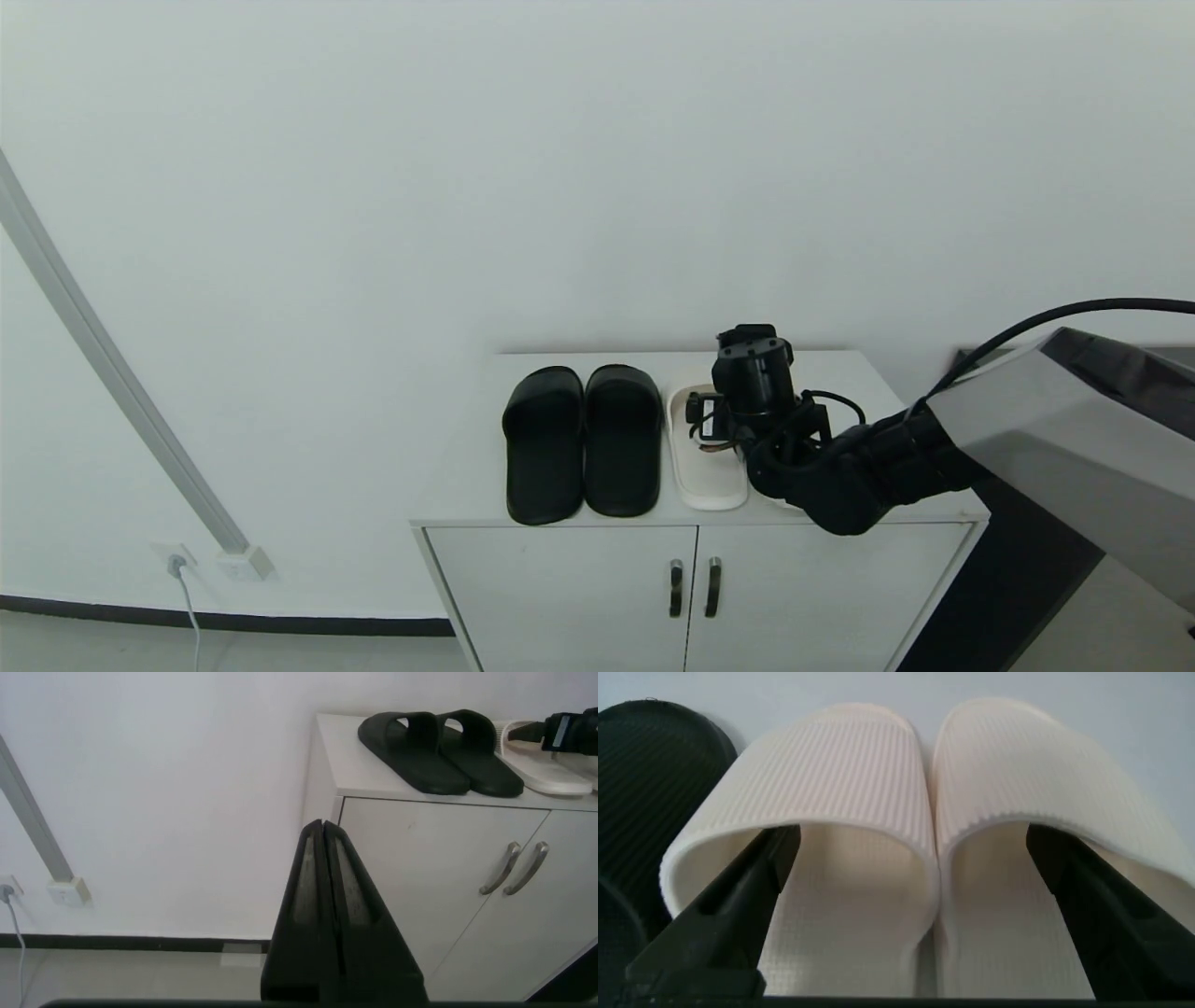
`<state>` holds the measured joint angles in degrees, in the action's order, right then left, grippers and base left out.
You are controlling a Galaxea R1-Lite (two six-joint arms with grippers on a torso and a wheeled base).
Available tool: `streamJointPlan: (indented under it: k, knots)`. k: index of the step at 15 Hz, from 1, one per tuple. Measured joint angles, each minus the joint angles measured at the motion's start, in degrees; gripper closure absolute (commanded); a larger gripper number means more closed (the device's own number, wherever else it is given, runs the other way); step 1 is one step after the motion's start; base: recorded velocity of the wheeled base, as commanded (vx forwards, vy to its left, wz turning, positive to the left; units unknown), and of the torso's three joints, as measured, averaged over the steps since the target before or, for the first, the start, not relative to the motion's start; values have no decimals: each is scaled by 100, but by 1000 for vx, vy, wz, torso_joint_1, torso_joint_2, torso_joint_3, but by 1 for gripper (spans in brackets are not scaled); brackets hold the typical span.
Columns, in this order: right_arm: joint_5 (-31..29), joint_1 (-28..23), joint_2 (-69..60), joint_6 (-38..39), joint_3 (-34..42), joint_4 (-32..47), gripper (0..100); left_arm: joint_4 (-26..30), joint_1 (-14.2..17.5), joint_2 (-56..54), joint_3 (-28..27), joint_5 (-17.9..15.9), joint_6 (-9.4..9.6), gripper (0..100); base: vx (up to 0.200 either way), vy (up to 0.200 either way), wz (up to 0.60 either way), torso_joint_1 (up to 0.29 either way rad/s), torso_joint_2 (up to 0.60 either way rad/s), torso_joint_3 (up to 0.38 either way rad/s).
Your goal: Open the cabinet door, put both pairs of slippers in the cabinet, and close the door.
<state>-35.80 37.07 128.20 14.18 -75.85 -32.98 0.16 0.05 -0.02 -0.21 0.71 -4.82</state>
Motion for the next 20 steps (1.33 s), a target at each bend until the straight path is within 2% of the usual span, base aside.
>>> streamJointPlan:
  k: [1,2,12,15,18,20]
  knots:
    - [45,-33,61,-22,-99,9,0,0,5,0,-1,2,0,100,0,0,0,0,0,0]
    - [63,-59,99,-50,-152,7,100,0,5,0,0,0,2,100,0,0,0,0,0,0]
    - [50,-89,13,-272,-99,-35,100,-13,2,0,0,5,-2,100,0,0,0,0,0,0]
    - [123,-45,-518,-439,289,-41,100,-13,2,0,2,5,0,100,0,0,0,0,0,0]
    - [855,129,-1287,-556,1169,-99,100,-16,-2,0,2,5,4,100,0,0,0,0,0,0]
    - [1602,251,-1948,-736,1937,-149,100,-16,0,0,2,5,6,100,0,0,0,0,0,0]
